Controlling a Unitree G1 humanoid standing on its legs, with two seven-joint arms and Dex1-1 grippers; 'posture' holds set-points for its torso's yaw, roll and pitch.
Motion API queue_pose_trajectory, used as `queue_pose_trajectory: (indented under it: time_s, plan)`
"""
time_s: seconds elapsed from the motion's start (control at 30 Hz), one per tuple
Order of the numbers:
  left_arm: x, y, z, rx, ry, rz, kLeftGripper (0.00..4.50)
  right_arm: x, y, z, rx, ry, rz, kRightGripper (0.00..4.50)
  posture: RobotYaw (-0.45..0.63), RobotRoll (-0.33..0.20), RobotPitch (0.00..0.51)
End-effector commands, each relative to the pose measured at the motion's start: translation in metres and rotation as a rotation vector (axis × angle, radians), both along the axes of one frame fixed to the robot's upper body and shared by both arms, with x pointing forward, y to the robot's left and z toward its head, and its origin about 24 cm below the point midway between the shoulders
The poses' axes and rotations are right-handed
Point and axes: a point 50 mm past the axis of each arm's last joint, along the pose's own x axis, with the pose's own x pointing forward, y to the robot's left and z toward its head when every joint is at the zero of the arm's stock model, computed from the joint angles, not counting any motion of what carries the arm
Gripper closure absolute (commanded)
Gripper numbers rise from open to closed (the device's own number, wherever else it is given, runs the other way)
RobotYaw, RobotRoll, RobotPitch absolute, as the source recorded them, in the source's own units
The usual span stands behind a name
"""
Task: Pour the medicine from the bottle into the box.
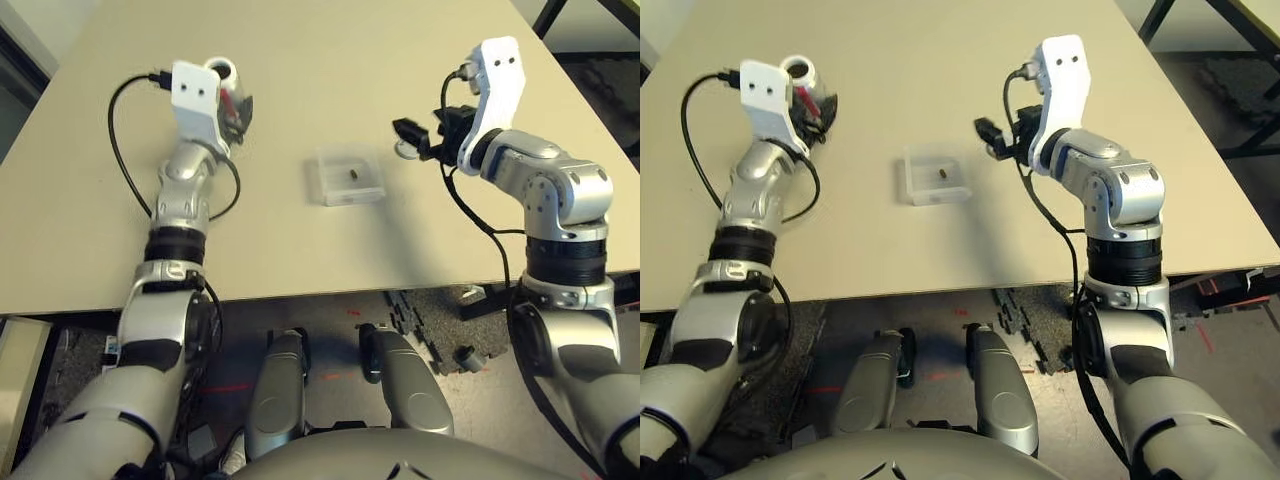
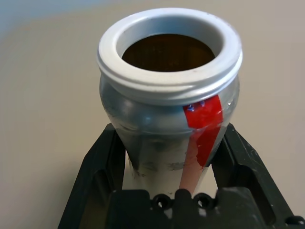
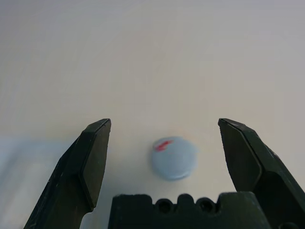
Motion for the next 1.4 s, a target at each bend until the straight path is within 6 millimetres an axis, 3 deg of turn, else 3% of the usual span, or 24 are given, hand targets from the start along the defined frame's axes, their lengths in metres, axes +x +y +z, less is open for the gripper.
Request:
queue_pose_trajectory:
  time_s: [0.03,0.43,0.83,1.0,1.4]
  plan:
    - [-0.003,0.004,-0.008,-0.072,0.032,0.027,1.74,0.004,-0.01,-0.016,0.0,-0.014,-0.122,0.0,0.06,0.0,0.204]
    - [0.004,0.013,-0.031,-0.138,0.182,0.051,1.74,0.003,-0.01,-0.026,0.032,-0.003,-0.157,0.0,0.05,0.0,0.211]
    - [0.001,0.011,-0.026,-0.131,0.14,0.011,1.74,-0.002,-0.019,-0.023,0.019,-0.022,-0.187,0.0,0.02,0.0,0.221]
    - [-0.01,0.025,-0.022,-0.16,0.095,0.051,0.02,-0.003,-0.022,-0.023,0.011,-0.027,-0.192,0.0,0.03,0.0,0.223]
    - [-0.049,0.023,-0.035,-0.178,0.114,0.071,0.02,-0.007,-0.028,-0.026,0.004,-0.021,-0.206,0.0,0.05,0.0,0.222]
